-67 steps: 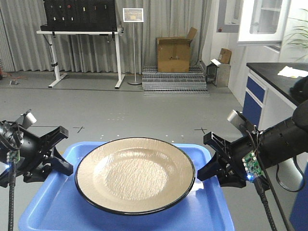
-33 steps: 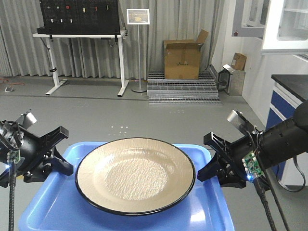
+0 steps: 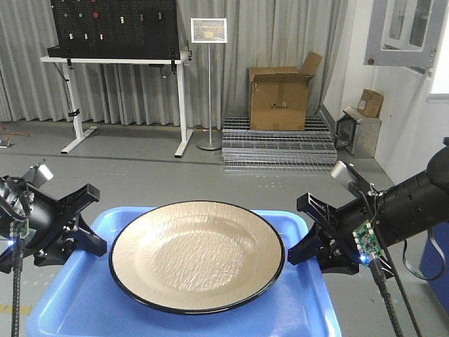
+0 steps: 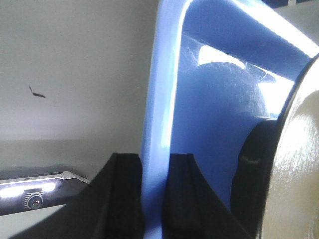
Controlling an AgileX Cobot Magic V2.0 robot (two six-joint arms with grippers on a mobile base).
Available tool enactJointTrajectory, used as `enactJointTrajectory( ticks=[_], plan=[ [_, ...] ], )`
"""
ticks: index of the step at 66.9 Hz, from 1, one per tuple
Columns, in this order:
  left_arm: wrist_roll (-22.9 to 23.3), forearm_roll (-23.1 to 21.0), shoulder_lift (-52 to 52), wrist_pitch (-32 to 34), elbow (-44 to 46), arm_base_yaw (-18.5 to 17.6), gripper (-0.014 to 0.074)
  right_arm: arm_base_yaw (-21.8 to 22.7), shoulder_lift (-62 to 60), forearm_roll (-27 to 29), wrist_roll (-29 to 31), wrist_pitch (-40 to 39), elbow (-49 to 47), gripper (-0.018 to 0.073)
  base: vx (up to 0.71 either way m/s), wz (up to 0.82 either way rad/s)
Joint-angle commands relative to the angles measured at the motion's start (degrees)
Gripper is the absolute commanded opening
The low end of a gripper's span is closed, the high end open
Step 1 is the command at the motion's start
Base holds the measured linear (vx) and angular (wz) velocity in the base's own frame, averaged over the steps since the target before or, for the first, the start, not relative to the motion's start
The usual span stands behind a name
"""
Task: Place disk in tray to left cabinet
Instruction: 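Hold the tray level with both grippers while the base drives to the cabinet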
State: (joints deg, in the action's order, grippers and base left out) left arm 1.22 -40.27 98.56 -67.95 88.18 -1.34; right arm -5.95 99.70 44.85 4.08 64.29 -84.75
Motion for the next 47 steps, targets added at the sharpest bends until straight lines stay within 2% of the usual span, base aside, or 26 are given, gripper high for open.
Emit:
enactJointTrajectory(
  ticks=[1,47],
  plan=[
    [0.96,-15.80,-3.09,-2.74,1.75,-2.42,0.0000,-2.07,-3.30,16.73,-0.11,2.30,-2.47,-0.0004,0.70,0.04],
    [0.96,-15.85,-3.09,-2.56,1.75,-2.42,0.0000,-2.07,-3.30,16.77,-0.11,2.37,-2.47,-0.0004,0.70,0.00]
  ],
)
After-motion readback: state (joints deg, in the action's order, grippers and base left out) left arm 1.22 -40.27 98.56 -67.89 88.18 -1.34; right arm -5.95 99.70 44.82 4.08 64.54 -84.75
